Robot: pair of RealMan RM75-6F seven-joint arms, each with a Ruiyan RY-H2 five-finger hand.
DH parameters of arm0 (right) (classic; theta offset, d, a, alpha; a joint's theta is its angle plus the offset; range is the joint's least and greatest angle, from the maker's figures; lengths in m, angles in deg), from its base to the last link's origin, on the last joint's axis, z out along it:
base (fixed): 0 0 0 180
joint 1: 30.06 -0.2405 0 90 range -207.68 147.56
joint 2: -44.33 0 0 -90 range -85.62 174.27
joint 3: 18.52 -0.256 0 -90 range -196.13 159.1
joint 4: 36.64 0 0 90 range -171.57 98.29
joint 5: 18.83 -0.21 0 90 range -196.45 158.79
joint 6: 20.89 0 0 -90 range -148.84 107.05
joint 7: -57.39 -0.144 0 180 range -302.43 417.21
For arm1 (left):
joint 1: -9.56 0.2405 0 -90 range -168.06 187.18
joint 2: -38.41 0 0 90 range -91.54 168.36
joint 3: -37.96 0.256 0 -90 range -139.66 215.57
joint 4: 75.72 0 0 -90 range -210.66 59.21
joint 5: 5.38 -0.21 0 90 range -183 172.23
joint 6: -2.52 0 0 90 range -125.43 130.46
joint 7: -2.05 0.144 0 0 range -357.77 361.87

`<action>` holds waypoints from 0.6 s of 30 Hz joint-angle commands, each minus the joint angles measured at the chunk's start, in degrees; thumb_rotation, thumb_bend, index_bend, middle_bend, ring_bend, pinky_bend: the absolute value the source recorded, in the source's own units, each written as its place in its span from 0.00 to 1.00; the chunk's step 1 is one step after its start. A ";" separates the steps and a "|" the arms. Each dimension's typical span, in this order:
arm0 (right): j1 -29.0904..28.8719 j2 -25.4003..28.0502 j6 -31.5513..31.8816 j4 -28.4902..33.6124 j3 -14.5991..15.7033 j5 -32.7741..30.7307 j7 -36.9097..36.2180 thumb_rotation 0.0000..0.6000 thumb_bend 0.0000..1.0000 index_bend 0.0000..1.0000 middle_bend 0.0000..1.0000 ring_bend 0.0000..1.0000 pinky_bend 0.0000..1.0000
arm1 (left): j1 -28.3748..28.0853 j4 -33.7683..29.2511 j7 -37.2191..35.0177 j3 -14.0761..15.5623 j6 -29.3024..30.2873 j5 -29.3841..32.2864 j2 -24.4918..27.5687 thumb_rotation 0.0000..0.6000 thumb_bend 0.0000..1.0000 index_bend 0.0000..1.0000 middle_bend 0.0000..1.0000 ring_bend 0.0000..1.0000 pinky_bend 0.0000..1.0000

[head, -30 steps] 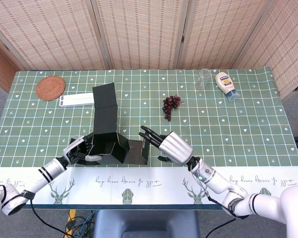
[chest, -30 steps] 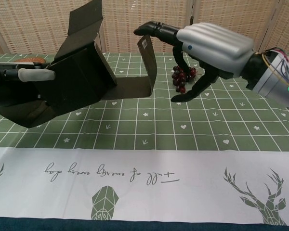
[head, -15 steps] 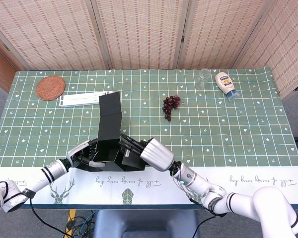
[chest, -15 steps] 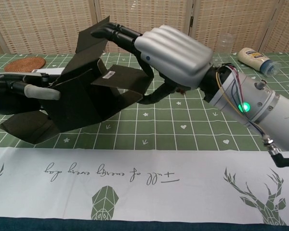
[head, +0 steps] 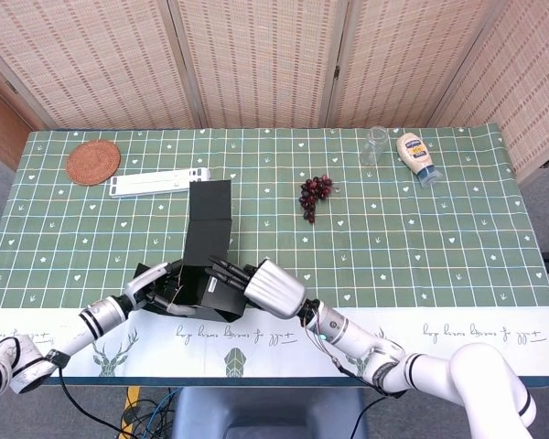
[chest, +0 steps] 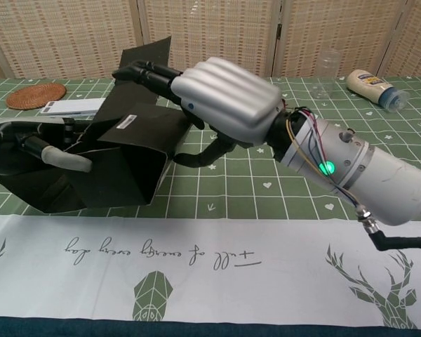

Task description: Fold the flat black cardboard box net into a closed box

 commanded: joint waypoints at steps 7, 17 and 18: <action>-0.83 -2.84 -1.46 -4.84 1.96 0.94 0.16 1.00 0.26 0.00 0.10 0.67 0.99 | 1.85 1.53 14.28 -0.32 -0.97 1.76 -3.67 1.00 0.10 0.14 0.20 0.63 0.63; -1.36 -5.33 -1.93 -8.62 3.86 2.11 0.04 1.00 0.27 0.00 0.13 0.68 0.99 | 2.19 1.83 20.07 -0.36 -2.91 2.72 -5.95 1.00 0.10 0.12 0.19 0.63 0.63; -1.38 -5.54 -1.85 -8.98 3.95 2.16 -0.14 1.00 0.28 0.00 0.14 0.68 0.99 | 2.22 1.85 20.37 -0.38 -2.96 2.77 -6.07 1.00 0.10 0.12 0.19 0.63 0.63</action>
